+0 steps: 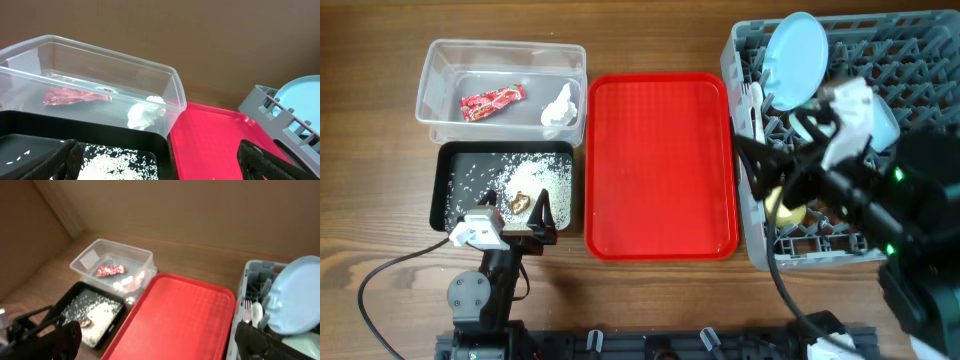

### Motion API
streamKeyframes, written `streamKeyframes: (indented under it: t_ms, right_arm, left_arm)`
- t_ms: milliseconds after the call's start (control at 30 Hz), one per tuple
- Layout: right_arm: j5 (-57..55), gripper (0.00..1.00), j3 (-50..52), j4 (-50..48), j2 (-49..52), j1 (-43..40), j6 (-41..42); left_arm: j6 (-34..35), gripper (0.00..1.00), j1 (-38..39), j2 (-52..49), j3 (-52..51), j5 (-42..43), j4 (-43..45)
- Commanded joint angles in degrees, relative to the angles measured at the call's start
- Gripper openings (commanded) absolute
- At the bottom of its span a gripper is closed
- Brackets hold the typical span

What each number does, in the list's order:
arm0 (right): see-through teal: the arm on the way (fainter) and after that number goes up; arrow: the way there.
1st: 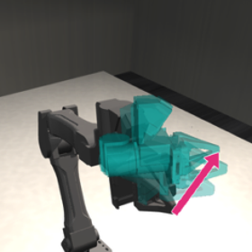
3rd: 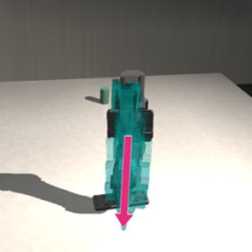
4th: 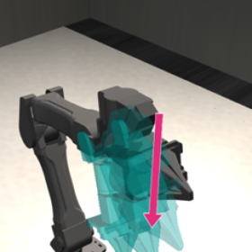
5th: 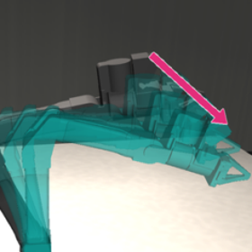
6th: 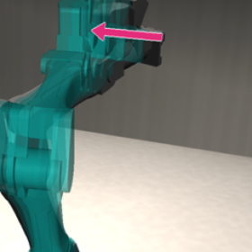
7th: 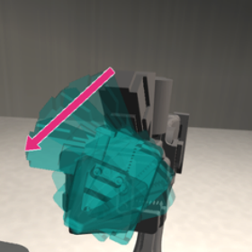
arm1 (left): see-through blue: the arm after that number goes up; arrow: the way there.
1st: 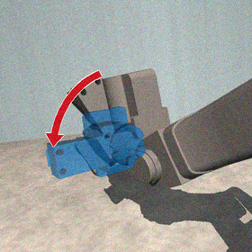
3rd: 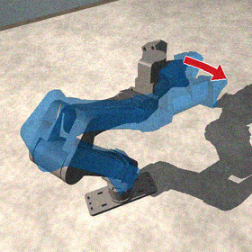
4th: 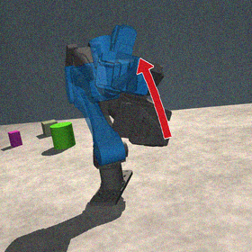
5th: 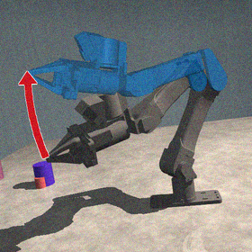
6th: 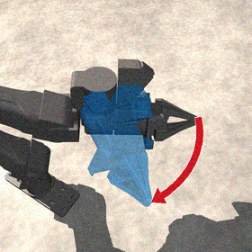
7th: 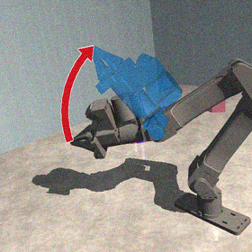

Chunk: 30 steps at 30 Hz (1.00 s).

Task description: Sort waste into correct bins and load items into the dishwasher rack

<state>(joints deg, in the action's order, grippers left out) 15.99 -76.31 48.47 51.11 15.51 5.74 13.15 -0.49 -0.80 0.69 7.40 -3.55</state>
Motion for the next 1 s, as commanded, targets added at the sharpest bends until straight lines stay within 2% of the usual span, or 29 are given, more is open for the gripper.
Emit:
streamKeyframes:
  t_ms: [0, 100, 167, 267, 500, 733, 833, 967]
  right_arm:
    - [-4.6, 1.0, 0.0, 3.5, -6.8, 0.0, -4.1]
    - [-10.2, 1.0, 0.2, 9.0, -11.6, 0.0, -4.7]
    - [-12.3, 1.0, 2.4, 9.2, -14.4, 0.0, -4.7]
    - [-15.6, 1.0, 12.6, 0.8, -21.4, 0.0, -5.0]
    - [-15.6, 1.0, 50.2, -24.0, -41.4, 0.0, -4.2]
    - [-15.5, 1.0, 69.7, -41.3, -50.8, -2.0, -4.1]
    - [-15.5, 1.0, 75.5, -49.6, -50.9, -3.8, -4.2]
    - [-15.5, 1.0, 76.0, -48.9, -50.9, -4.0, -4.2]
  left_arm:
    - [-0.7, 1.0, -0.4, 0.4, -0.4, 0.3, -0.1]
    - [-0.7, 1.0, -0.4, 0.4, -0.4, 0.3, -0.1]
    - [-0.7, 1.0, -0.4, 0.4, -0.4, 0.3, -0.1]
    - [-0.7, 1.0, -0.4, 0.4, -0.4, 0.3, -0.1]
    - [-0.7, 1.0, -0.4, 0.4, -0.4, 0.3, -0.1]
    - [-0.7, 1.0, -0.4, 0.4, -0.4, 0.3, -0.1]
    - [-0.7, 1.0, -0.4, 0.4, -0.4, 0.3, -0.1]
    - [-0.7, 1.0, -0.4, 0.4, -0.4, 0.3, -0.1]
